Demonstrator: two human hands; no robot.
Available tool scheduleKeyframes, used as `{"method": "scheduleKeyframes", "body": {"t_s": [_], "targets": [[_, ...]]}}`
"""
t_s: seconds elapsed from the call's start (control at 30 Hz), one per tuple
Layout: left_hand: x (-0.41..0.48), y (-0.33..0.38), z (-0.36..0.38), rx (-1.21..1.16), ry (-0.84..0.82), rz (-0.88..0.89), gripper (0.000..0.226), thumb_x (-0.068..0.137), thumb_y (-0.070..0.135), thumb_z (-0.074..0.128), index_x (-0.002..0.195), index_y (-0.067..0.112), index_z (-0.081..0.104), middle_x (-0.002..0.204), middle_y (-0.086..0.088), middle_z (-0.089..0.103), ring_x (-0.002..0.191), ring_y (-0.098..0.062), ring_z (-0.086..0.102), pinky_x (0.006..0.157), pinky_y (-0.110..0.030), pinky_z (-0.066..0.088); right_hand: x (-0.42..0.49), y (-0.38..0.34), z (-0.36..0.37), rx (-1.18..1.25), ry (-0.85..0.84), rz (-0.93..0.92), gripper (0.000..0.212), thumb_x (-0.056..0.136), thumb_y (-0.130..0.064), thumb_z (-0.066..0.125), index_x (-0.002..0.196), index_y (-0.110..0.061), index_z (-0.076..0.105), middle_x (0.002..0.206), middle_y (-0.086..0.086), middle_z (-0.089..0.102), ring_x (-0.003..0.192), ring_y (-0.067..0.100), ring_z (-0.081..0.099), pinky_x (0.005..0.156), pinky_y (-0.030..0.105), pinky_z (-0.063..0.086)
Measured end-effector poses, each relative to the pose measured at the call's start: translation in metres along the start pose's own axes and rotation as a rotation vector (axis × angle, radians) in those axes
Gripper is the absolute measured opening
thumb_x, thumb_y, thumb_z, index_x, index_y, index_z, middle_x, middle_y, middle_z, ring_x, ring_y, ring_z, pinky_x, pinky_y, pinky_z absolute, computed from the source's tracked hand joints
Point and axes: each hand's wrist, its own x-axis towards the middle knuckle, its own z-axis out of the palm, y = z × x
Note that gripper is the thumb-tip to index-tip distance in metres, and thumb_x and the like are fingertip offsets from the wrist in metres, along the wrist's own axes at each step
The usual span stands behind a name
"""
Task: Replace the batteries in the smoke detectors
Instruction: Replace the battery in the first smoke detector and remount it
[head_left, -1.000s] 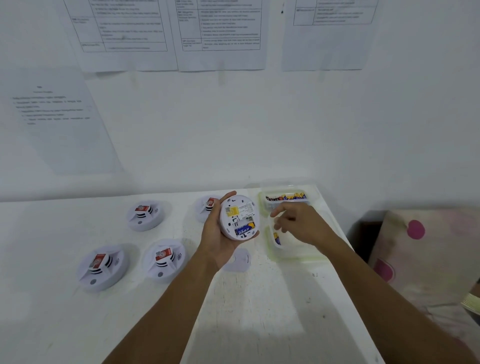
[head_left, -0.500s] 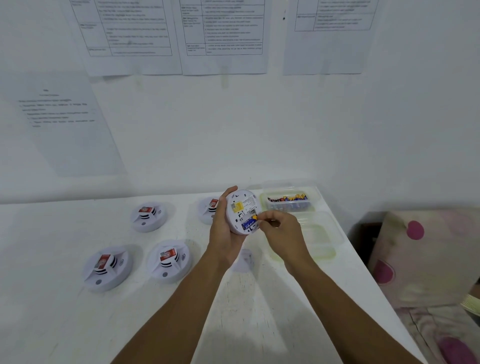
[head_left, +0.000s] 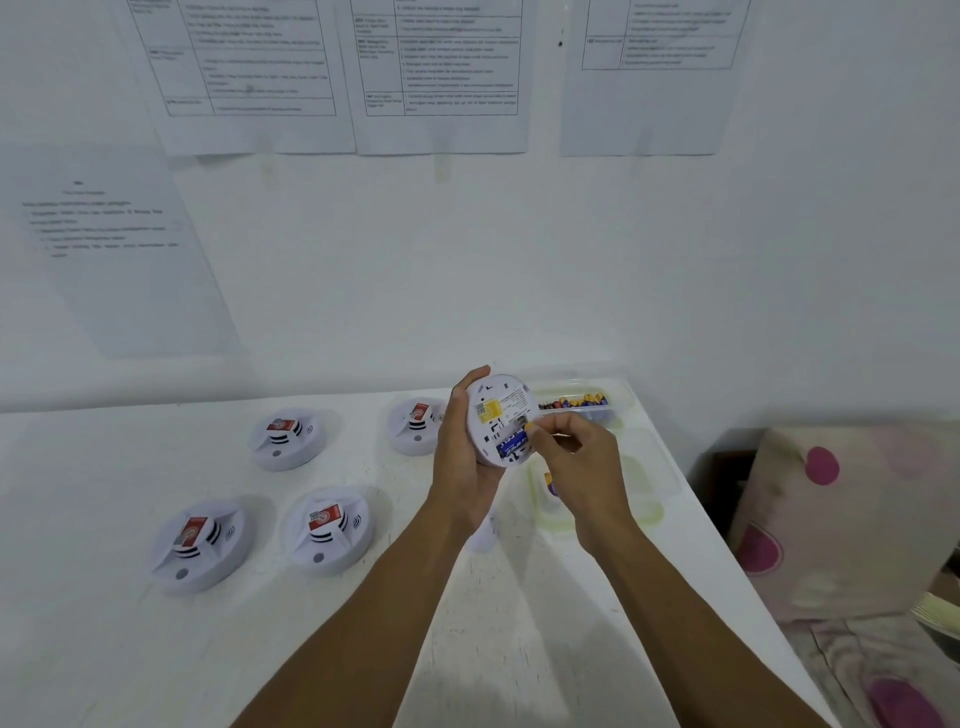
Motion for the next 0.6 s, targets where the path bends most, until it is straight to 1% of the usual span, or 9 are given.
{"method": "scheduleKeyframes", "body": {"t_s": [0.1,0.17,0.27,0.33,0.37,0.4,0.47,0.53,0.6], "targets": [[0.001,-0.005,0.000,0.002,0.006,-0.005,0.031,0.102,0.033,0.036,0.121,0.025,0.059,0.120,-0.005,0.067,0.109,-0.026,0.064,0.085,-0.040,0.057,0.000,0.000,-0.004,0.007,0.027,-0.031,0.007,0.086,-0.015,0.071,0.080,-0.017,0.069,0.084,-0.005,0.072,0.087,0.014,0.066,0.079,0.029,0.055],[0.001,-0.007,0.001,0.005,0.004,-0.017,0.031,0.100,0.034,0.038,0.121,0.026,0.060,0.122,-0.007,0.066,0.109,-0.027,0.064,0.087,-0.042,0.056,0.001,0.001,-0.004,-0.010,0.017,-0.076,0.008,0.085,-0.013,0.072,0.079,-0.016,0.067,0.083,-0.005,0.071,0.086,0.013,0.067,0.078,0.027,0.055],[0.001,-0.007,0.001,-0.002,-0.011,-0.049,0.032,0.097,0.037,0.043,0.121,0.025,0.060,0.121,-0.008,0.067,0.103,-0.026,0.067,0.087,-0.043,0.054,0.008,-0.001,-0.010,-0.002,-0.015,-0.129,0.009,0.083,-0.006,0.073,0.082,-0.012,0.067,0.083,-0.002,0.071,0.080,0.010,0.067,0.075,0.021,0.055],[0.002,-0.004,-0.002,-0.007,-0.020,-0.055,0.036,0.094,0.040,0.048,0.124,0.025,0.059,0.125,-0.009,0.065,0.109,-0.028,0.064,0.094,-0.049,0.049,0.022,-0.001,-0.024,0.003,-0.025,-0.142,0.010,0.082,-0.005,0.073,0.085,-0.013,0.068,0.083,0.000,0.071,0.077,0.008,0.065,0.073,0.017,0.051],[0.003,-0.001,-0.004,-0.010,-0.016,-0.047,0.038,0.091,0.041,0.050,0.125,0.025,0.059,0.125,-0.007,0.065,0.111,-0.028,0.062,0.098,-0.051,0.046,0.031,0.000,-0.034,-0.045,-0.042,-0.134,0.010,0.081,-0.007,0.074,0.086,-0.015,0.069,0.083,0.000,0.072,0.077,0.008,0.065,0.072,0.016,0.050],[0.004,0.001,-0.007,-0.012,-0.012,-0.037,0.040,0.089,0.041,0.051,0.125,0.025,0.059,0.123,-0.006,0.066,0.111,-0.027,0.063,0.099,-0.053,0.044,0.040,0.002,-0.044,-0.142,-0.076,-0.112,0.010,0.081,-0.009,0.074,0.086,-0.016,0.071,0.084,-0.001,0.073,0.077,0.009,0.065,0.070,0.017,0.049],[0.005,0.003,-0.013,-0.020,-0.013,-0.034,0.039,0.089,0.040,0.050,0.124,0.024,0.058,0.120,-0.005,0.067,0.106,-0.026,0.065,0.095,-0.054,0.047,0.056,0.010,-0.059,-0.429,-0.197,-0.045,0.008,0.080,-0.012,0.075,0.083,-0.019,0.071,0.083,-0.003,0.074,0.078,0.011,0.066,0.065,0.018,0.044],[0.005,0.001,-0.016,-0.021,-0.003,-0.044,0.034,0.096,0.038,0.045,0.124,0.025,0.058,0.118,-0.005,0.068,0.105,-0.026,0.066,0.089,-0.052,0.050,0.065,0.020,-0.062,-0.675,-0.325,-0.006,0.008,0.080,-0.015,0.076,0.081,-0.021,0.070,0.083,-0.006,0.073,0.078,0.009,0.065,0.062,0.016,0.042],[0.006,-0.003,-0.019,-0.021,0.027,-0.057,0.033,0.102,0.036,0.039,0.127,0.024,0.058,0.121,-0.005,0.067,0.110,-0.028,0.063,0.092,-0.054,0.048,0.069,0.027,-0.058,-0.805,-0.386,0.004,0.010,0.079,-0.018,0.077,0.080,-0.024,0.070,0.083,-0.007,0.071,0.079,0.007,0.064,0.067,0.018,0.046]]}}
